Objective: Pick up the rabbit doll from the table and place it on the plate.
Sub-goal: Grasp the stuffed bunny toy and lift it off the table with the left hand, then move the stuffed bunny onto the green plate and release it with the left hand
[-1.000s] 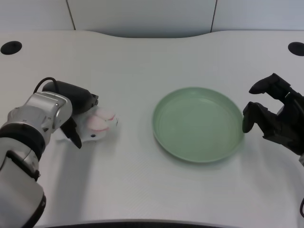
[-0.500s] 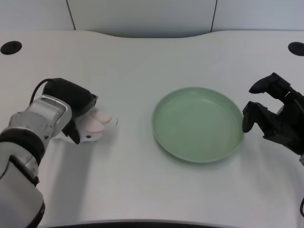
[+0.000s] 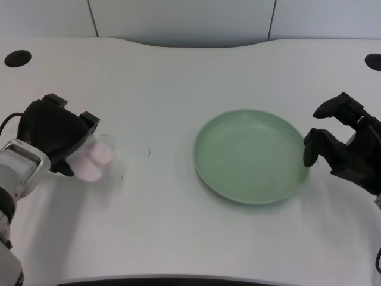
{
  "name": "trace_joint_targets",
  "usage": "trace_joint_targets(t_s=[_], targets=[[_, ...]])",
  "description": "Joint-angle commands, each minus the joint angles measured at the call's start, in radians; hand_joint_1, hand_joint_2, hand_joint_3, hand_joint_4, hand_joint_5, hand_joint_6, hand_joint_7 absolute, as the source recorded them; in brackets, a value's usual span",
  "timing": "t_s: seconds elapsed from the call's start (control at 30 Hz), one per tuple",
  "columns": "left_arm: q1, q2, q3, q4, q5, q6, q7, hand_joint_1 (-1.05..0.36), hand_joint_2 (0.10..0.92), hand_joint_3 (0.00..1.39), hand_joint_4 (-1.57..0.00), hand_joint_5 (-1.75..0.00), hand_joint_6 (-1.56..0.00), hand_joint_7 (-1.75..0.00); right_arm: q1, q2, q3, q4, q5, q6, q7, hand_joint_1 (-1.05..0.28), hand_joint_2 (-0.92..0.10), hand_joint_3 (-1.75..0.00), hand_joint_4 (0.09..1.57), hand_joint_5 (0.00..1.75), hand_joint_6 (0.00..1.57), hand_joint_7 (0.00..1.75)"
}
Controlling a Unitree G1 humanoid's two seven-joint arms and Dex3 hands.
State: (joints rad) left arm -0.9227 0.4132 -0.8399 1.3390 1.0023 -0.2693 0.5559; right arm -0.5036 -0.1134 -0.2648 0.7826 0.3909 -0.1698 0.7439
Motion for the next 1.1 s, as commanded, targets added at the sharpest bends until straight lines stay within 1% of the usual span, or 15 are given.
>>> trace_joint_targets(t_s=[0.03, 0.13, 0.2, 0.23, 0.3, 0.33, 0.4, 0.5, 0.53, 0.57, 0.6, 0.8, 0.83, 0.9, 1.1], targets=[[0.004, 0.010, 0.021, -0.001, -0.020, 0.013, -0.037, -0.52, 0.791, 0.00, -0.95, -1.75, -0.82, -0.93, 0.010, -0.004, -0.003, 0.001, -0.003, -0.015, -0.015, -0.37, -0.48, -0.93, 0.78, 1.75, 0.51, 1.67], [-0.007, 0.002, 0.079, -0.012, -0.081, -0.005, -0.091, -0.50, 0.765, 0.00, -0.95, -1.75, -0.92, -0.80, 0.015, 0.004, 0.000, -0.006, -0.003, -0.013, -0.028, -0.39, -0.47, -0.92, 0.76, 1.75, 0.52, 1.66], [-0.020, -0.009, 0.117, -0.025, -0.119, -0.011, -0.120, -0.44, 0.784, 0.01, -0.93, -1.75, -0.95, -0.81, 0.016, 0.005, 0.002, -0.007, 0.001, -0.012, -0.018, -0.39, -0.48, -0.93, 0.77, 1.75, 0.52, 1.67], [-0.033, -0.018, 0.138, -0.036, -0.142, -0.017, -0.138, -0.44, 0.789, 0.01, -0.92, -1.75, -0.95, -0.81, 0.016, 0.003, 0.004, -0.005, -0.004, -0.013, -0.023, -0.38, -0.49, -0.93, 0.77, 1.75, 0.52, 1.67], [-0.049, -0.027, 0.160, -0.051, -0.163, -0.024, -0.160, -0.41, 0.780, 0.00, -0.88, -1.62, -0.96, -0.81, 0.014, 0.002, 0.007, 0.001, -0.010, -0.021, -0.027, -0.38, -0.48, -0.93, 0.77, 1.75, 0.52, 1.67], [-0.061, -0.036, 0.175, -0.061, -0.178, -0.031, -0.164, -0.40, 0.779, 0.00, -0.88, -1.60, -0.97, -0.81, 0.009, 0.000, 0.005, 0.011, -0.007, -0.026, -0.019, -0.38, -0.48, -0.93, 0.77, 1.75, 0.52, 1.67], [-0.079, -0.049, 0.194, -0.073, -0.194, -0.038, -0.171, -0.37, 0.786, 0.00, -0.86, -1.38, -0.94, -0.87, 0.000, -0.003, 0.000, 0.030, -0.002, -0.037, 0.001, -0.36, -0.49, -0.94, 0.77, 1.75, 0.53, 1.67], [-0.083, -0.053, 0.202, -0.077, -0.198, -0.040, -0.177, -0.36, 0.791, 0.00, -0.86, -1.30, -0.92, -0.91, -0.006, -0.004, -0.003, 0.043, 0.000, -0.045, 0.010, -0.36, -0.49, -0.94, 0.77, 1.75, 0.52, 1.67], [-0.103, -0.078, 0.219, -0.080, -0.219, -0.039, -0.199, -0.36, 0.792, 0.00, -0.86, -1.30, -0.92, -0.92, -0.014, -0.008, -0.005, 0.062, -0.003, -0.050, 0.012, -0.36, -0.49, -0.94, 0.77, 1.75, 0.52, 1.67], [-0.124, -0.107, 0.239, -0.083, -0.241, -0.042, -0.223, -0.35, 0.800, 0.01, -0.87, -1.37, -0.90, -1.05, -0.016, -0.011, -0.003, 0.064, -0.009, -0.049, 0.004, -0.36, -0.49, -0.93, 0.77, 1.75, 0.52, 1.66], [-0.143, -0.135, 0.258, -0.085, -0.265, -0.045, -0.252, -0.36, 0.820, 0.01, -0.87, -1.30, -0.87, -1.11, -0.018, -0.013, -0.002, 0.068, -0.013, -0.053, 0.000, -0.36, -0.49, -0.93, 0.77, 1.75, 0.52, 1.65], [-0.182, -0.220, 0.304, -0.082, -0.321, -0.040, -0.334, -0.35, 0.807, 0.00, -0.90, -1.12, -0.94, -0.99, -0.020, -0.011, 0.000, 0.070, -0.018, -0.058, -0.001, -0.36, -0.50, -0.92, 0.77, 1.75, 0.52, 1.64], [-0.187, -0.235, 0.310, -0.082, -0.329, -0.043, -0.344, -0.30, 0.795, 0.00, -0.91, -1.19, -0.96, -1.13, -0.021, -0.010, -0.001, 0.075, -0.016, -0.060, 0.001, -0.36, -0.49, -0.92, 0.77, 1.75, 0.52, 1.64], [-0.190, -0.247, 0.317, -0.082, -0.335, -0.047, -0.351, -0.27, 0.789, 0.00, -0.91, -1.23, -0.95, -1.24, -0.024, -0.010, -0.004, 0.083, -0.015, -0.063, 0.004, -0.36, -0.49, -0.92, 0.77, 1.75, 0.53, 1.63], [-0.191, -0.248, 0.318, -0.081, -0.337, -0.047, -0.355, -0.26, 0.788, 0.00, -0.91, -1.25, -0.94, -1.28, -0.025, -0.010, -0.004, 0.086, -0.015, -0.065, 0.005, -0.36, -0.49, -0.91, 0.77, 1.75, 0.53, 1.62]])
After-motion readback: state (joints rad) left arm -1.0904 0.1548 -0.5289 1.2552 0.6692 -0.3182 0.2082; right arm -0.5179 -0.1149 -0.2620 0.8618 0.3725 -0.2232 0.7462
